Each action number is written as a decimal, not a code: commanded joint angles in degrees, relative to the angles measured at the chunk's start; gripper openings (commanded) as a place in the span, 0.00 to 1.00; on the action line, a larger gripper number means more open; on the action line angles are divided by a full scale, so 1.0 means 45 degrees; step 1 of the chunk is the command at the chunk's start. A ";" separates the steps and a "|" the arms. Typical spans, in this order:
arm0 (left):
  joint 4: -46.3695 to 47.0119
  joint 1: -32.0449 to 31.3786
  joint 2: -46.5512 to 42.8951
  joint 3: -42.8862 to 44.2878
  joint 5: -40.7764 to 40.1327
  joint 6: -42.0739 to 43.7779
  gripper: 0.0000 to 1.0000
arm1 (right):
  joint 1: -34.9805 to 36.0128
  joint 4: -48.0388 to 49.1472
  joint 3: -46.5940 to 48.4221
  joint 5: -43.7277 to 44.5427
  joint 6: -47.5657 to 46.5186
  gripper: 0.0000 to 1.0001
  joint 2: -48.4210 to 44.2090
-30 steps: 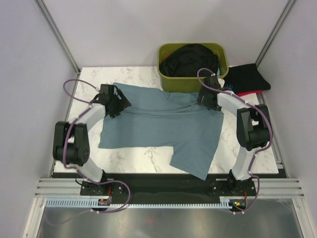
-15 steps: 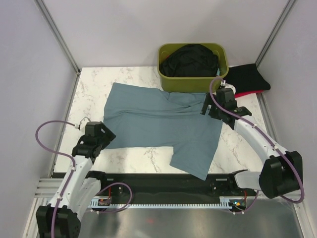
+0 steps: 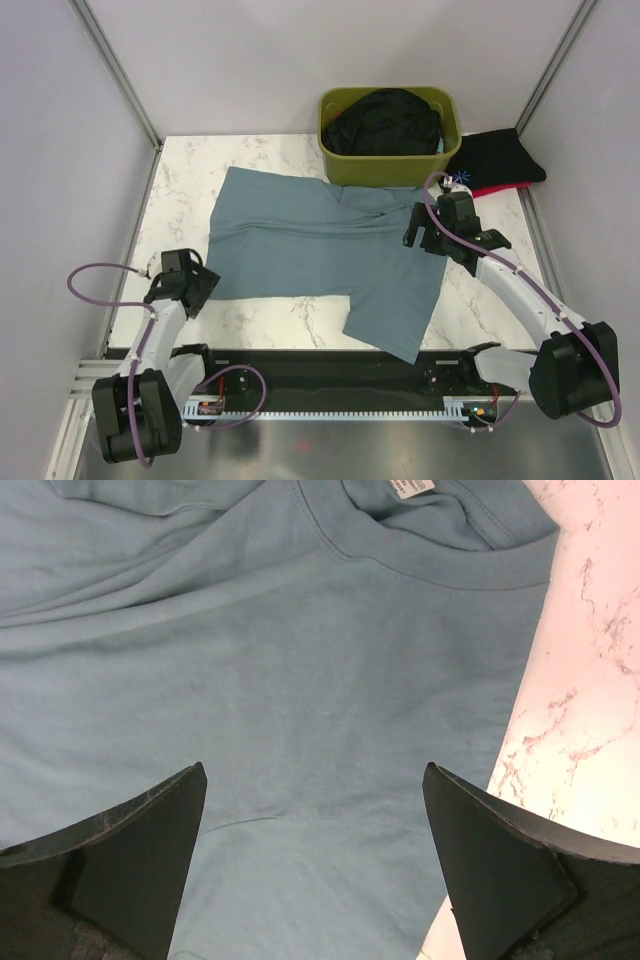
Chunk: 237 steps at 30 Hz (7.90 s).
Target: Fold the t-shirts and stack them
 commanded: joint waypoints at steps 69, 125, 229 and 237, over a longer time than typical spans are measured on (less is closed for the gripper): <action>-0.0871 -0.0012 -0.3670 0.1915 0.3755 0.1469 0.02 | 1.5861 -1.1496 0.1112 0.9352 1.4996 0.00 -0.0788; -0.2436 -0.0032 0.7851 1.1097 0.4498 0.4949 0.02 | 0.3715 -0.1870 0.3751 0.6229 -0.1214 0.00 0.2059; 0.2958 0.0125 0.0964 0.1176 0.0613 0.0340 0.02 | -0.3356 -0.0754 -0.3458 0.2126 0.2965 0.00 -0.3111; -0.0481 0.0163 -0.2632 0.1860 0.1821 0.0301 0.02 | -0.3494 -0.2549 -0.2441 0.1990 0.3296 0.00 -0.4481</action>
